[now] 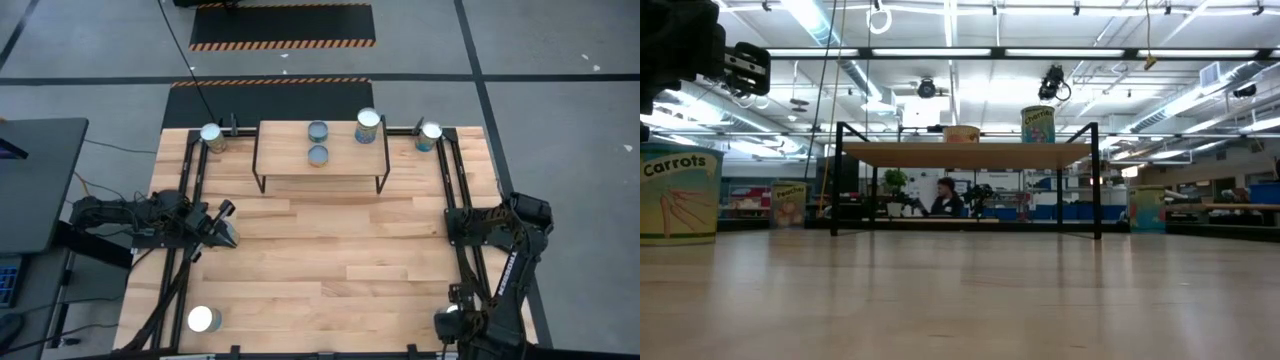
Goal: Pick and place cans onto a shelf
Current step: Put the big blue canned cherries on the shelf aligned with the other big blue canned cherries
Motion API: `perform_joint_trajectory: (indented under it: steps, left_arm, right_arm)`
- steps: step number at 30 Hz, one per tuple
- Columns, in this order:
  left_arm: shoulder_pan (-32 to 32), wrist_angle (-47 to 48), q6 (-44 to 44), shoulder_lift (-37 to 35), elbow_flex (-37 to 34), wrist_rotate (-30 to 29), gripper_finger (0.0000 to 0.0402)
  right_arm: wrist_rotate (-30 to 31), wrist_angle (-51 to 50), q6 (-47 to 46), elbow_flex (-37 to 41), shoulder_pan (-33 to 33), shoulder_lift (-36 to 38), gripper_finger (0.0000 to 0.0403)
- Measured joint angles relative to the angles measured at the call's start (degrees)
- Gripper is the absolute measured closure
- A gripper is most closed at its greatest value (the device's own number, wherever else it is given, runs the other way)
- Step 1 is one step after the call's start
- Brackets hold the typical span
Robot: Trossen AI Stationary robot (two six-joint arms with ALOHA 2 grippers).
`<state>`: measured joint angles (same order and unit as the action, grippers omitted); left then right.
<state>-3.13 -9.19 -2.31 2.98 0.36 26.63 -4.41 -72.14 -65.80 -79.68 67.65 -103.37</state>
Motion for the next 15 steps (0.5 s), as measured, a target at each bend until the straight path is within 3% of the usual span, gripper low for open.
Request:
perform_joint_trajectory:
  steps: [5, 15]
  left_arm:
    - [0.0, 0.0, 0.0, 0.0, 0.0, 0.0, 0.0374]
    - [0.0, 0.0, 0.0, 0.0, 0.0, 0.0, 0.0374]
  right_arm:
    - [-1.7, 2.5, 1.1, 0.0, -0.3, 0.0, 0.0010]
    - [-1.9, 4.1, 2.7, 0.0, -0.2, 0.0, 0.0066]
